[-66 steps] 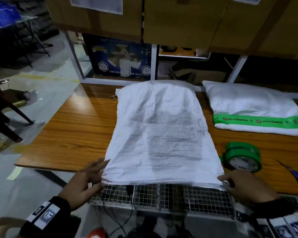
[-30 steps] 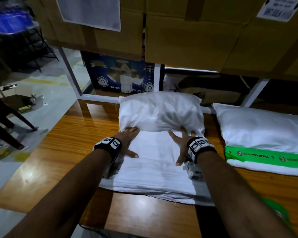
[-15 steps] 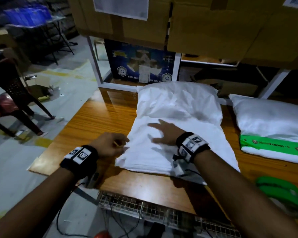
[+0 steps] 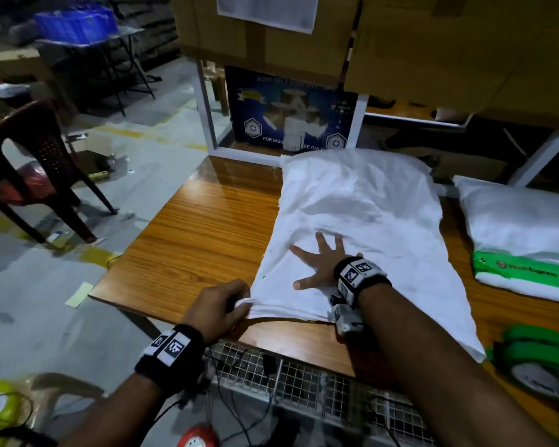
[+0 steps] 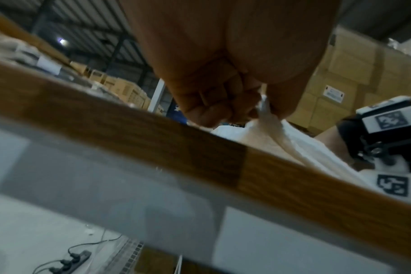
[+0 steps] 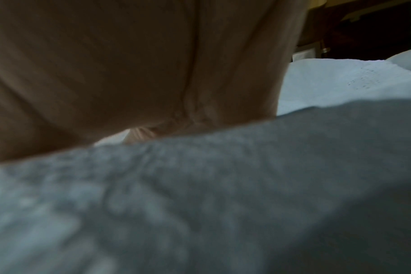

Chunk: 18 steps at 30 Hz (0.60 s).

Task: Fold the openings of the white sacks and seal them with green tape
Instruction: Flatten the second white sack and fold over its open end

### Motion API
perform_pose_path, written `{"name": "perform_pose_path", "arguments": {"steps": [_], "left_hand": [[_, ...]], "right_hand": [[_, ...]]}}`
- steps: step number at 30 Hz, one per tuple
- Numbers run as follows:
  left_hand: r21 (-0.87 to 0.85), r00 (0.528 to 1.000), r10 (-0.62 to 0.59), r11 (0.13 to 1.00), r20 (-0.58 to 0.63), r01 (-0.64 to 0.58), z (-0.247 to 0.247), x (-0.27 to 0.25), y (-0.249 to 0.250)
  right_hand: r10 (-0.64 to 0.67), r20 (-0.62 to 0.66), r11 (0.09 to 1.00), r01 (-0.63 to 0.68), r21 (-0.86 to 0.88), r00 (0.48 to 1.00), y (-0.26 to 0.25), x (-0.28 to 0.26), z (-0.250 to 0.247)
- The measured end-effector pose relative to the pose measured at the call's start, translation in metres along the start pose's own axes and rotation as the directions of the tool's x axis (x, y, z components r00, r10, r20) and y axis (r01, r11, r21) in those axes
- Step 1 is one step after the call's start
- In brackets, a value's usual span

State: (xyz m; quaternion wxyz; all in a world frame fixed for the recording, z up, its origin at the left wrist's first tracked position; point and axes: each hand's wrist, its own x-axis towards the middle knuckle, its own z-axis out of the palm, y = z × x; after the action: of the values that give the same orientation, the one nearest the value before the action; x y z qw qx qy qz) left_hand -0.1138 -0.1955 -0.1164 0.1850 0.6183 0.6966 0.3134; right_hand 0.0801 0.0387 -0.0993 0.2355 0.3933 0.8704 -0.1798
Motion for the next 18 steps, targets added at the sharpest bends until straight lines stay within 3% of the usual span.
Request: {"name": "perform_pose_path", "arguments": {"steps": [3, 6, 10, 15, 18], "left_hand": [[0.043, 0.993, -0.003, 0.999, -0.116, 0.008, 0.005, -0.019, 0.0], [0.125, 0.984, 0.069, 0.991, -0.166, -0.049, 0.006, -0.042, 0.0], [0.015, 0.965, 0.094, 0.996, -0.244, -0.093, 0.003, -0.066, 0.004], [0.012, 0.937, 0.094, 0.995, -0.337, -0.095, -0.011, -0.06, 0.018], [0.059, 0.952, 0.111, 0.993, -0.284, -0.099, -0.016, -0.035, 0.03]], "right_hand": [[0.0, 0.013, 1.0, 0.0, 0.004, 1.0, 0.0, 0.005, -0.001], [-0.007, 0.011, 1.0, 0.007, -0.003, 1.0, 0.003, 0.011, 0.001], [-0.027, 0.002, 1.0, 0.027, -0.013, 1.0, 0.004, 0.017, 0.004], [-0.045, 0.015, 0.999, 0.046, -0.03, 0.999, -0.003, 0.0, -0.007], [-0.122, -0.193, 0.992, 0.126, 0.007, 0.973, -0.014, -0.041, -0.007]]}}
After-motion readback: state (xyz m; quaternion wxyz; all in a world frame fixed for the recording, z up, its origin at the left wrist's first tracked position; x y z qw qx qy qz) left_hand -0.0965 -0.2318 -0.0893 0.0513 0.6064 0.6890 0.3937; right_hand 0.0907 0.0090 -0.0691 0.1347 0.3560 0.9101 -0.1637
